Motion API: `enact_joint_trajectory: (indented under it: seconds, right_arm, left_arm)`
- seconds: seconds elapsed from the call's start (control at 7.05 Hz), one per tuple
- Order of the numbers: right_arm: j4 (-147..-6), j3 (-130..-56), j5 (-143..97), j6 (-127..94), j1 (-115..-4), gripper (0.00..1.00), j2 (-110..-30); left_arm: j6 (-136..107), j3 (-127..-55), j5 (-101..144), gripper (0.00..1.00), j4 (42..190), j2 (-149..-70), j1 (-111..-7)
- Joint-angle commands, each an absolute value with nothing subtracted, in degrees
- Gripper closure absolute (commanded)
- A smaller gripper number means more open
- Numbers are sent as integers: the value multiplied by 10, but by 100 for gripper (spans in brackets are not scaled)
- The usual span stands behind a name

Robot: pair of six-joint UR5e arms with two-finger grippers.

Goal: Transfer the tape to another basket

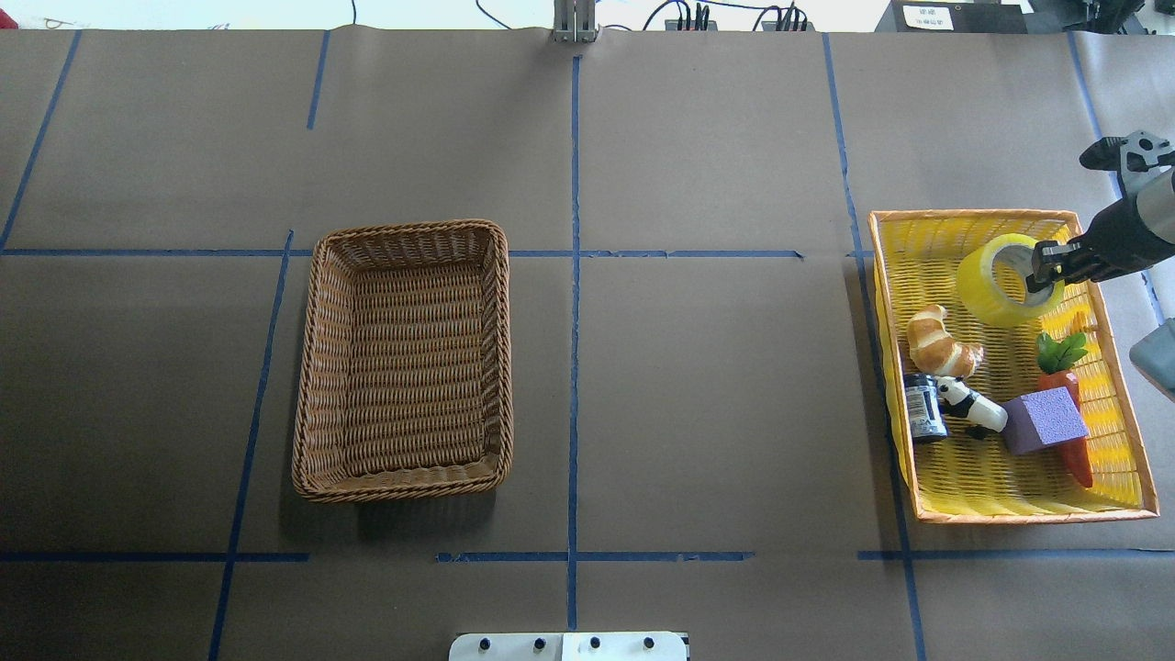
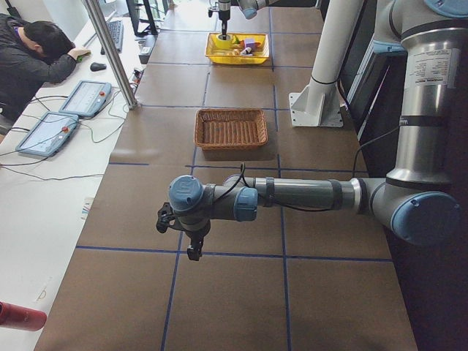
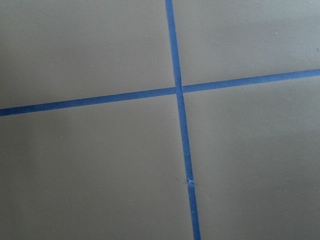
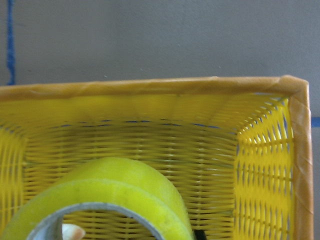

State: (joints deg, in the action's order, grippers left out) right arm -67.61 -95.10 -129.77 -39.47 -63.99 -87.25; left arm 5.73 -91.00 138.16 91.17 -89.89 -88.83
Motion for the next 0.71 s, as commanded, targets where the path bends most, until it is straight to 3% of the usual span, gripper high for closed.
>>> enact_joint_trajectory:
  seconds: [0.0, 0.28, 0.57]
  right_arm:
    - [-672, -1012, -1332, -452, -650, 100, -863]
    - [-669, -1046, -1345, -627, -624, 100, -806]
    - [-620, -1055, -1342, -751, -579, 100, -766]
  left_arm:
    - [56, -931, 1391, 0, 912, -902, -888]
    - [-8, -980, 1390, 0, 914, -906, -851]
    - [-190, -998, 1407, 0, 1034, -906, -787]
